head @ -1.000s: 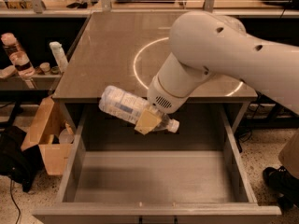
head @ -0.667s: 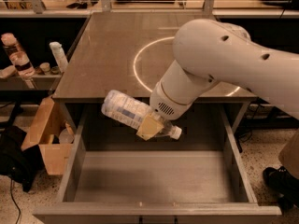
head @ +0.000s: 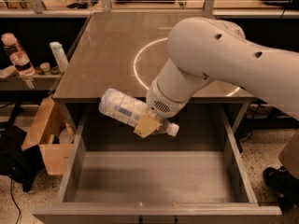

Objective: Place blue plastic bottle into top drawer

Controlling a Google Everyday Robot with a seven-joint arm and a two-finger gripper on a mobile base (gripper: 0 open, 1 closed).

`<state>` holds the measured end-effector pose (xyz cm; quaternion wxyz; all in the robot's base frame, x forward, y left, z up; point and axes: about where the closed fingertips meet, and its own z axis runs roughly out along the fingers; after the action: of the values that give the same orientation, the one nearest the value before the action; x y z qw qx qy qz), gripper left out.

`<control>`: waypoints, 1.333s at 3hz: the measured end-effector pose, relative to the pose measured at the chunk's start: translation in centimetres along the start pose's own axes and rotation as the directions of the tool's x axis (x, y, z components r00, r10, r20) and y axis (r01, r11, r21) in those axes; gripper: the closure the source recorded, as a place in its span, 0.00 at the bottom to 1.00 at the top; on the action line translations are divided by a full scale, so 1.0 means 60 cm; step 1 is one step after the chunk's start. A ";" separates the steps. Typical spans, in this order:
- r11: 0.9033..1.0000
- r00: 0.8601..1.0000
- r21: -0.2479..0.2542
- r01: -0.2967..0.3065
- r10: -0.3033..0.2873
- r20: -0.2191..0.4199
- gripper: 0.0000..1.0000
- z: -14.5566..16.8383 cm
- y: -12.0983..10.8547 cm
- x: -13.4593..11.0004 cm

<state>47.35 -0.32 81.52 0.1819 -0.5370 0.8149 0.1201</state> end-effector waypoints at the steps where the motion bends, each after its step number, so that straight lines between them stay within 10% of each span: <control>1: 0.998 1.000 0.052 -0.017 0.018 -0.013 1.00 0.032 -0.018 0.016; 4: 0.986 0.984 0.026 -0.162 0.164 -0.070 1.00 0.140 -0.023 0.148</control>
Offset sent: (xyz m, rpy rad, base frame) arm 0.0225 -0.0313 -0.0916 -0.0621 -0.0145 -0.1358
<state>46.87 -4.97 70.13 0.1475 -0.4707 0.8633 0.1069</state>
